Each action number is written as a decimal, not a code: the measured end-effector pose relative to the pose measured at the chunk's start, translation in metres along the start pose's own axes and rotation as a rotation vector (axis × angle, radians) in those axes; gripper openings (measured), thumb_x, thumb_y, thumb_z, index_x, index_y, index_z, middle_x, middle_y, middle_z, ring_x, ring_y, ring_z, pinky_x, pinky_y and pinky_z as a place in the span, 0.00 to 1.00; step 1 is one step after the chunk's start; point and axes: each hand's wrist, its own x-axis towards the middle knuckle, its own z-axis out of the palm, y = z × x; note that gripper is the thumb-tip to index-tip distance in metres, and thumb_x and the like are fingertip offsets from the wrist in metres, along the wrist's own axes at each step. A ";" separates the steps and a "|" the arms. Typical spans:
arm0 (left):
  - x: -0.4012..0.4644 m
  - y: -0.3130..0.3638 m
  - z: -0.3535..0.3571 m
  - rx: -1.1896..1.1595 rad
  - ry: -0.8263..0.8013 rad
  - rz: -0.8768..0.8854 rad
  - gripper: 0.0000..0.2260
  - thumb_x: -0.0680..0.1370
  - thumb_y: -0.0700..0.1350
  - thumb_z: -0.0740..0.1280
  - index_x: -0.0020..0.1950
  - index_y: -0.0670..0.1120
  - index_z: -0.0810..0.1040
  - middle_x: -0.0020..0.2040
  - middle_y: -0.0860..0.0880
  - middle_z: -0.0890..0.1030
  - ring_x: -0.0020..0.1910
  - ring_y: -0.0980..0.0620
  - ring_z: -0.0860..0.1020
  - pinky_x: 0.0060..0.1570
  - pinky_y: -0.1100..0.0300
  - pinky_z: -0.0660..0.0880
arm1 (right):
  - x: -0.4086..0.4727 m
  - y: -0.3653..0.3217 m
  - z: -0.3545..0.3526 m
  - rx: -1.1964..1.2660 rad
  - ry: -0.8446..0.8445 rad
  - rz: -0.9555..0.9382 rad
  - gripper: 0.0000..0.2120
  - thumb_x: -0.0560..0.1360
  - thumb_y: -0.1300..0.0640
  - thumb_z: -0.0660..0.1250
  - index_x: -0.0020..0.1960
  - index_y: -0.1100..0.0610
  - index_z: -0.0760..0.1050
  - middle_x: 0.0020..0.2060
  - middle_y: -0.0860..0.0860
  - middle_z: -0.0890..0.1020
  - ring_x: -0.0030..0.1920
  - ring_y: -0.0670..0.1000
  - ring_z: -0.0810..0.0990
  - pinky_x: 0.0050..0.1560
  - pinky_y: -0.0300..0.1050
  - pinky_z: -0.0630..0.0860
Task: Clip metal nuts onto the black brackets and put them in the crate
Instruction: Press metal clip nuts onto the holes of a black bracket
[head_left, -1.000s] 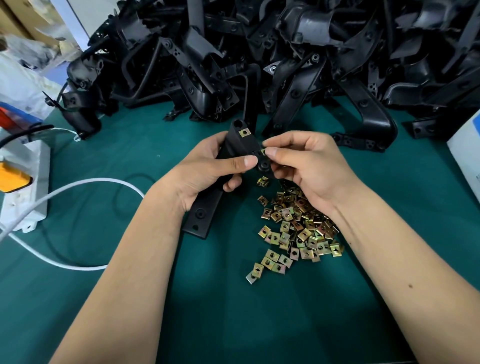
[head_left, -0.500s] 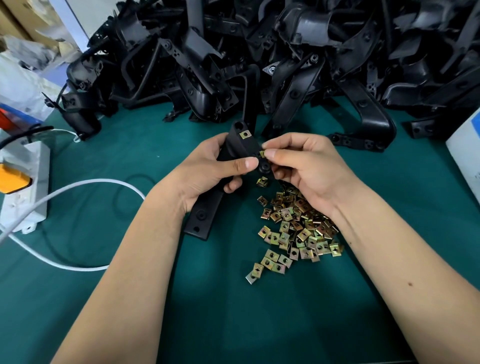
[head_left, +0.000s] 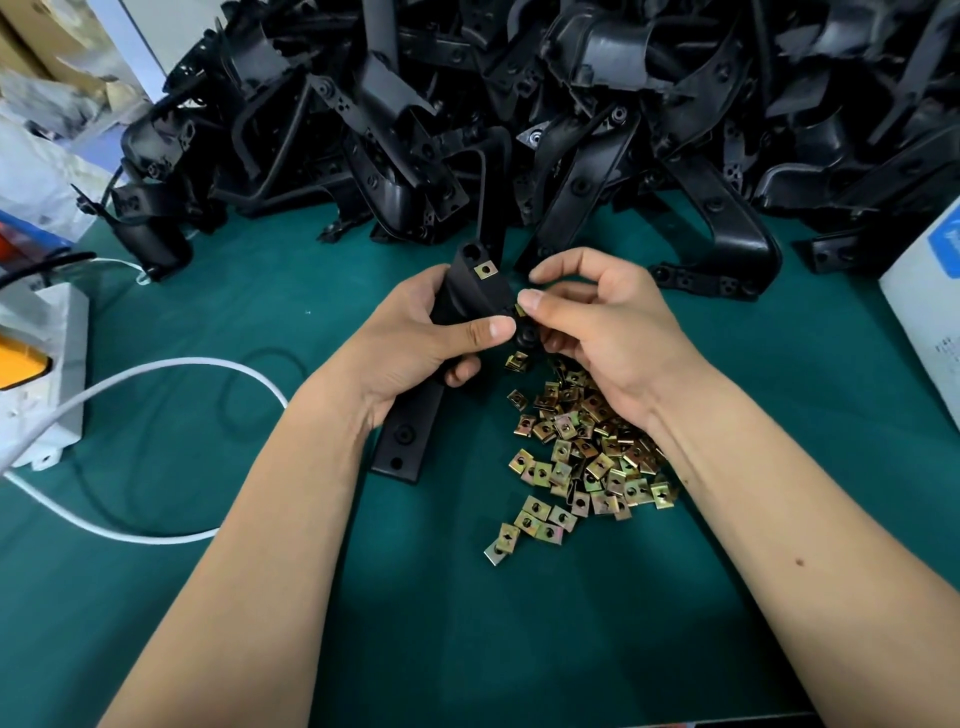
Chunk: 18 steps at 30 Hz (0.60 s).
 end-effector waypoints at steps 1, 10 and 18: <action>0.000 0.000 -0.001 -0.002 -0.004 0.001 0.22 0.70 0.46 0.79 0.59 0.44 0.76 0.42 0.49 0.81 0.27 0.53 0.71 0.26 0.63 0.68 | 0.000 -0.001 0.000 0.005 -0.008 0.002 0.07 0.77 0.66 0.73 0.51 0.58 0.78 0.34 0.53 0.80 0.34 0.48 0.77 0.37 0.40 0.75; 0.002 -0.003 0.000 0.007 0.002 -0.001 0.18 0.72 0.45 0.78 0.58 0.45 0.76 0.42 0.49 0.81 0.27 0.53 0.71 0.26 0.63 0.68 | -0.001 0.000 -0.002 0.045 -0.035 -0.006 0.09 0.77 0.68 0.72 0.46 0.57 0.76 0.33 0.51 0.78 0.33 0.47 0.76 0.33 0.38 0.73; 0.000 0.000 -0.006 -0.033 -0.060 -0.015 0.13 0.73 0.42 0.75 0.53 0.45 0.75 0.38 0.50 0.79 0.25 0.55 0.69 0.25 0.64 0.66 | 0.008 -0.002 -0.023 0.074 0.233 -0.075 0.07 0.76 0.69 0.71 0.47 0.58 0.77 0.37 0.54 0.85 0.36 0.48 0.81 0.36 0.39 0.76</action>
